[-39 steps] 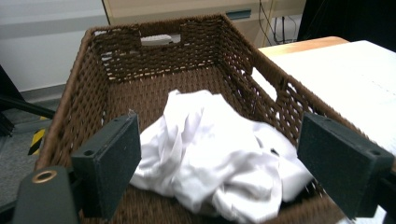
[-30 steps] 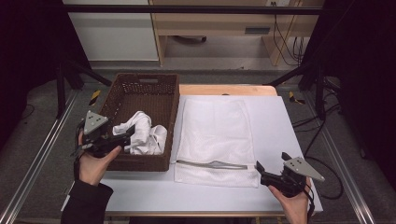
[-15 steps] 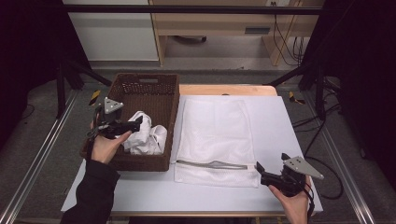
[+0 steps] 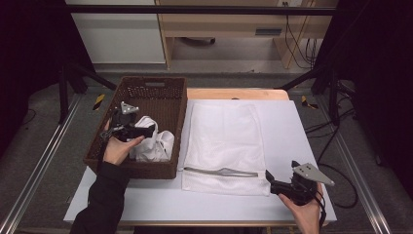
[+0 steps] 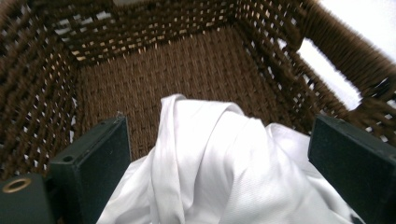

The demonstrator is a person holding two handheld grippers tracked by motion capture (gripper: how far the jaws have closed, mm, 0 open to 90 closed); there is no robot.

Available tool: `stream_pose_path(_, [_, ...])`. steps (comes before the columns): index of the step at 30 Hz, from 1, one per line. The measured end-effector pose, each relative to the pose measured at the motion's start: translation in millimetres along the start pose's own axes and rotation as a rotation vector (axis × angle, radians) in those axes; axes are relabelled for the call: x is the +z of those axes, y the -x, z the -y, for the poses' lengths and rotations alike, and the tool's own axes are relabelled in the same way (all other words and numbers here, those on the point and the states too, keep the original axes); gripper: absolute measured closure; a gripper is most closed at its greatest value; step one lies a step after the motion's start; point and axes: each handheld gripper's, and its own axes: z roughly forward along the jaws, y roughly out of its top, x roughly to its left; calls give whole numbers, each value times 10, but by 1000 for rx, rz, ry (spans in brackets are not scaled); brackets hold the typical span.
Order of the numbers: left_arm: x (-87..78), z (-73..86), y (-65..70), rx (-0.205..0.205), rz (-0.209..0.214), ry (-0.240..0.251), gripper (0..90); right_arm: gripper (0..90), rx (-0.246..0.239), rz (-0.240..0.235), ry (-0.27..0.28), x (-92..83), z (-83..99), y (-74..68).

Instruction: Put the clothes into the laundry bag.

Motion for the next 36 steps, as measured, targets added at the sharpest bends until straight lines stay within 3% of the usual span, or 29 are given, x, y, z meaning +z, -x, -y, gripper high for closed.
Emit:
stream_pose_path(4, [127,57,0,19,-7,-61,42,29,10,-7,-10,3,6,9])
stream_pose_path(6, [171,83,-13,7,5,-81,30,27,8,-8,-13,5,7,7])
stream_pose_path(12, [193,121,-47,-18,43,-97,26,27,15,-11,-17,16,17,20])
stream_pose_path(16, [211,128,-8,24,68,-111,28,27,17,-11,-26,32,32,29])
stream_pose_path(19, [272,124,33,64,87,-165,17,27,19,-14,-29,41,36,27])
stream_pose_path(21, [301,128,49,68,88,-192,16,27,20,-16,-34,45,39,29])
stream_pose_path(24, [329,131,64,79,80,-223,18,27,23,-19,-36,50,43,31])
stream_pose_path(26, [385,135,101,112,58,-284,18,26,24,-18,-43,56,51,35])
stream_pose_path(30, [443,145,152,156,39,-339,19,26,27,-25,-47,61,55,46])
stream_pose_path(36, [507,154,146,152,48,-407,56,25,23,-24,-59,79,67,42])
